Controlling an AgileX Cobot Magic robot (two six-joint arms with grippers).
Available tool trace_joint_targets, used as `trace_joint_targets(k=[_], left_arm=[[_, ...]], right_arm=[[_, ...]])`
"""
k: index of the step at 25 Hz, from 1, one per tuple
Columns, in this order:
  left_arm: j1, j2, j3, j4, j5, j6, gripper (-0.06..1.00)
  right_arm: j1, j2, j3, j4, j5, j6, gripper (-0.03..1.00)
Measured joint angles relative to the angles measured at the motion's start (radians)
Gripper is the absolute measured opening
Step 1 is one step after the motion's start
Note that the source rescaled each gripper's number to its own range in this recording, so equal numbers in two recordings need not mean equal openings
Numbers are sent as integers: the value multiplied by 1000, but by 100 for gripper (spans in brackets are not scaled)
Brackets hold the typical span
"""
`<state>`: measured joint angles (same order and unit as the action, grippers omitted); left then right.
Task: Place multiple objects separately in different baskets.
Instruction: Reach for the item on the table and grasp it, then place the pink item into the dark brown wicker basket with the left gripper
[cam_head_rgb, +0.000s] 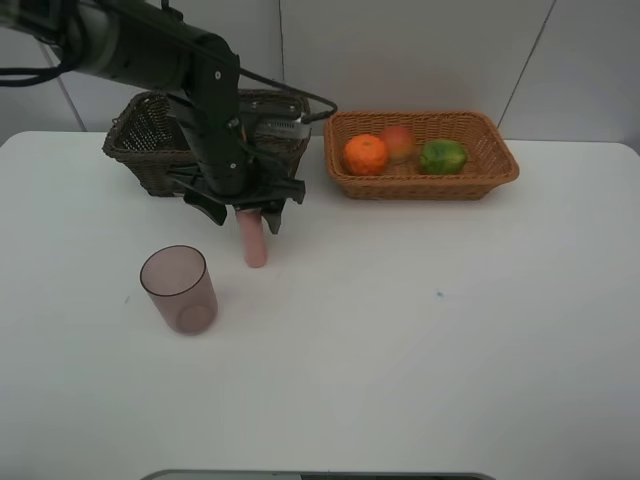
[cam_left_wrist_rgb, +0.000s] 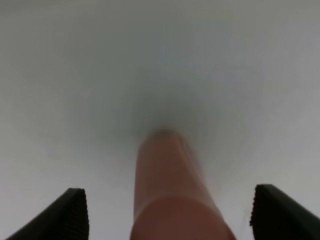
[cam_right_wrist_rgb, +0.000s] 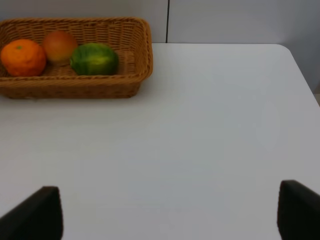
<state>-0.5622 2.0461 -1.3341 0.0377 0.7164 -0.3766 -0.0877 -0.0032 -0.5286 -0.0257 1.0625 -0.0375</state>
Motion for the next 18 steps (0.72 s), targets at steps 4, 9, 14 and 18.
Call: trace_joint_targets(k=[4,9,14,18], left_arm=[[0,1,0,-1,-10,1,61],[0,1,0,-4,-11,3,40],[0,2,0,-4,-15,3,40],[0,2,0,-4,-16,3,40]], right_arm=[[0,0,0,0,0,0,74],[0,0,0,0,0,0,74],[0,0,0,0,0,0,74],[0,0,0,0,0,0,74]])
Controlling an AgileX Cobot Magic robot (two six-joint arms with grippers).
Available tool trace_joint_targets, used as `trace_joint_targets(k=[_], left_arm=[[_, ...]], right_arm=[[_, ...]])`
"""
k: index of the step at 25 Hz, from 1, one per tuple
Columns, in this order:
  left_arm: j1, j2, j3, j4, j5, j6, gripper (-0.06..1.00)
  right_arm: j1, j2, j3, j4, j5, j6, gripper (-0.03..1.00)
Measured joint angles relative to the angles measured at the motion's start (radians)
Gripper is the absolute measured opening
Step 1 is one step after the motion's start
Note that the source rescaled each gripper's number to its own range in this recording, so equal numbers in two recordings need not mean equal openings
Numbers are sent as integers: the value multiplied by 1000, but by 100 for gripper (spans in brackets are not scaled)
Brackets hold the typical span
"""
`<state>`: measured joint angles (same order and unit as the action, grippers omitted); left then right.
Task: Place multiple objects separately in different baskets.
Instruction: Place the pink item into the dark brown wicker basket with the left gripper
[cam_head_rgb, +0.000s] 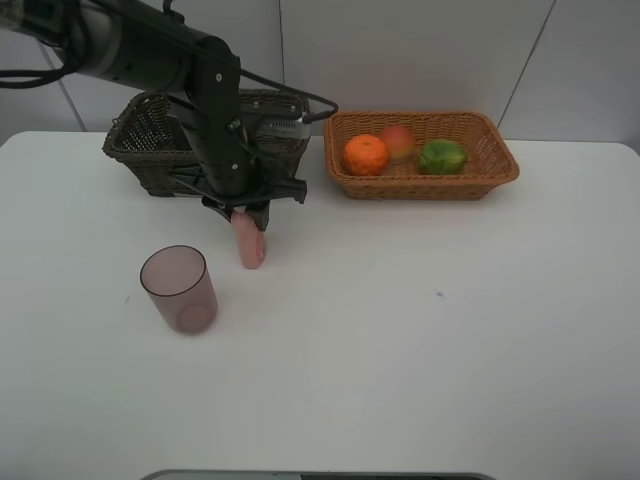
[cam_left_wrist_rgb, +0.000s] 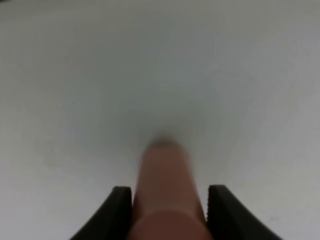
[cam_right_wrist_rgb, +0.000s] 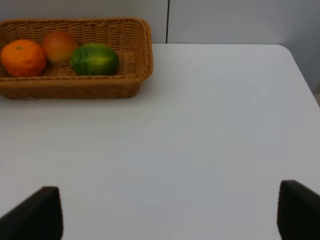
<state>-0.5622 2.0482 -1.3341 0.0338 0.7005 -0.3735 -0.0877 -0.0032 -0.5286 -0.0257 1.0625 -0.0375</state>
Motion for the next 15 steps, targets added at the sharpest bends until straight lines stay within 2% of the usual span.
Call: trace_joint_targets(k=[15], left_arm=[[0,0,0,0,-4,0,40]], right_arm=[[0,0,0,0,0,0,74]])
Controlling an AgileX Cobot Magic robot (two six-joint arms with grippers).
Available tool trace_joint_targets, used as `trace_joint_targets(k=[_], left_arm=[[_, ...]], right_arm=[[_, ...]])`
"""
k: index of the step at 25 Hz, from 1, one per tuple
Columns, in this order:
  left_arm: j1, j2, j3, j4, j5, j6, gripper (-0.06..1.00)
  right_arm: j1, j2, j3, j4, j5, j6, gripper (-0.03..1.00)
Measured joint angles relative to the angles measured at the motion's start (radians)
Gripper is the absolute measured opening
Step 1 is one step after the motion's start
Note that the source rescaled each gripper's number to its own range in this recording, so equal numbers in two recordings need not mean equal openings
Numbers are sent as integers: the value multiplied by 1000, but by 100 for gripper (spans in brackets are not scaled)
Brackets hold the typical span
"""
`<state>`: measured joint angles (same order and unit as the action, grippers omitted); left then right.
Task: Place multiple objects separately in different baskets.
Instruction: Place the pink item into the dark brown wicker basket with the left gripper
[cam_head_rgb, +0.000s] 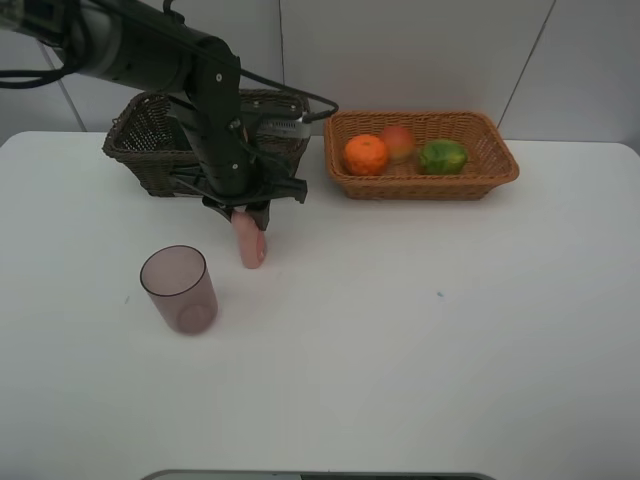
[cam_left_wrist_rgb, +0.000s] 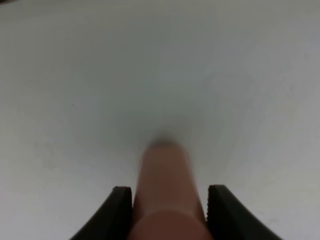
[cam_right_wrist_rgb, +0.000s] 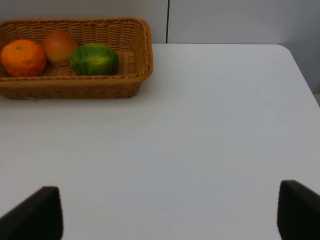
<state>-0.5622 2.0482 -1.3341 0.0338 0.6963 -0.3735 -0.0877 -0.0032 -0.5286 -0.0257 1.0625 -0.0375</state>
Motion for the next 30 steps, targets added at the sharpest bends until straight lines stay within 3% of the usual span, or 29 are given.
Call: trace_joint_targets(k=[13,21,30], left_arm=[[0,-38,1,0,-1,5,40],[2,-230,2,44,57,32,40],[77,-285,-114,55,98,101,40]], right_arm=[[0,0,0,0,0,0,74],[0,0,0,0,0,0,74],[0,0,0,0,0,0,74]])
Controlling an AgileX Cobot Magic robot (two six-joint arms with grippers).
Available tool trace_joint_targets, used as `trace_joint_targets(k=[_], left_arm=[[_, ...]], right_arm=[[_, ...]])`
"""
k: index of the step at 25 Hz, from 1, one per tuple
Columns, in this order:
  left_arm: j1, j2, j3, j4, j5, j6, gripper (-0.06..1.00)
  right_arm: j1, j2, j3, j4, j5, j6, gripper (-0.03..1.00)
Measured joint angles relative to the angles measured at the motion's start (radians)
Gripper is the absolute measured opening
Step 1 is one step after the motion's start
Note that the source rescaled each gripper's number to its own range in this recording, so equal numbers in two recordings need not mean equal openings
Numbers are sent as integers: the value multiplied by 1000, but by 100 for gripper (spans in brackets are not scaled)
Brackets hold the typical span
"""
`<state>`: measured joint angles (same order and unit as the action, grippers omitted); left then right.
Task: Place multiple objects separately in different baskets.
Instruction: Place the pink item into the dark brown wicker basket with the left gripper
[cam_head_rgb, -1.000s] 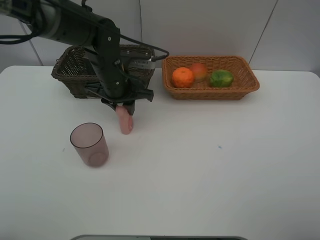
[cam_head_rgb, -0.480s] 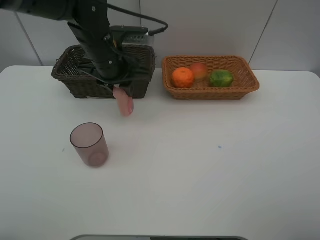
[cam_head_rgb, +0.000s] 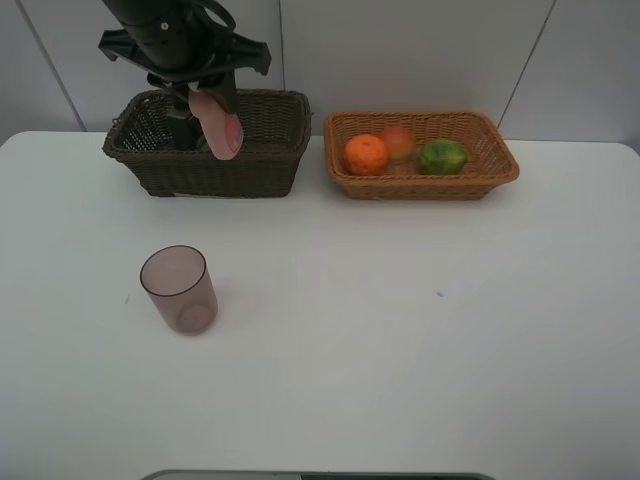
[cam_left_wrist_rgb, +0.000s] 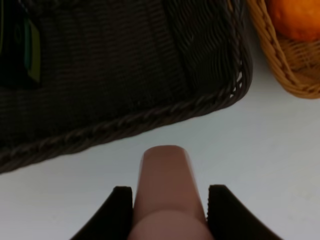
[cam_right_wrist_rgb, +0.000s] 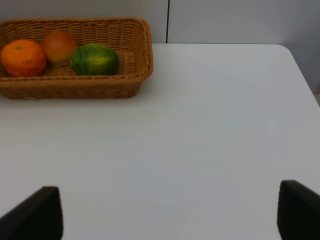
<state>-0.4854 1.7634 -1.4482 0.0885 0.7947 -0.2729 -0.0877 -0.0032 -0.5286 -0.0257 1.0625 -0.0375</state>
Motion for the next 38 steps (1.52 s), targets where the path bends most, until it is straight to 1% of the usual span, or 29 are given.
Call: trace_joint_targets(k=[4,6,11,14,17,23,29,34,38], left_arm=[[15,14,-71,-1,-20,48,40],[29,41,-105,-1,-32,52,40],[60,149,-196,1,-72,59,40],[62,212,-252,6,-81,78,40],[62,272,-294,29,-104,95,40],[66,366,-305,46,-178,99,40],[68,436,-305,48,-193,99,40],[84,460,-305,36,-230,99,40],[92,465,-305,32,-234,99,40]], right_arm=[[0,0,0,0,0,0,74],[0,0,0,0,0,0,74],[0,0,0,0,0,0,74],[0,0,0,0,0,0,74],[0,0,0,0,-1,0,74],[0,0,0,0,-1,0,74],[0,0,0,0,-1,0,74],[0,0,0,0,-1,0,74],[0,0,0,0,-1,0,74]])
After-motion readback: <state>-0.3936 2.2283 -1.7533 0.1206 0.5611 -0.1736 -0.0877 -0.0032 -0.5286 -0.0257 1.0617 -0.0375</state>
